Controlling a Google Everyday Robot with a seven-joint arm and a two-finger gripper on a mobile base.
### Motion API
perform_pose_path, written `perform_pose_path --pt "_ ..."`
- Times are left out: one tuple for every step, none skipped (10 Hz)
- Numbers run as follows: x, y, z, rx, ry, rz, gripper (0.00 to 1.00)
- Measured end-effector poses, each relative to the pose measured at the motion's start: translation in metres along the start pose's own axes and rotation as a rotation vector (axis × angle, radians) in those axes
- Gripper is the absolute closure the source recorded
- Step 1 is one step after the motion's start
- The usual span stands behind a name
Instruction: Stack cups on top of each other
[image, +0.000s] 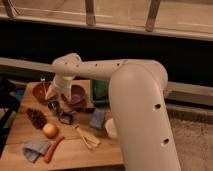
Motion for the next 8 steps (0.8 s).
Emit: perform_pose_path --pt "0.002 0.003 0.004 -0.011 0.01 -0.003 0.26" --pt "0.002 0.002 0.004 -0.01 0.009 -0.002 0.26" --pt "0.001 0.001 0.003 -0.01 0.007 0.0 0.26" --pt "0.002 0.001 0.003 -0.01 0.008 -0.001 0.26" --pt "0.002 0.002 0.004 -0.01 0.011 -0.001 0.26" --pt "0.003 0.002 0.006 -0.009 0.017 0.002 0.26" --pt "0.004 0.001 0.013 -0.013 0.019 0.012 0.26" --pt "0.004 -0.005 0.024 -0.016 0.019 0.04 0.26"
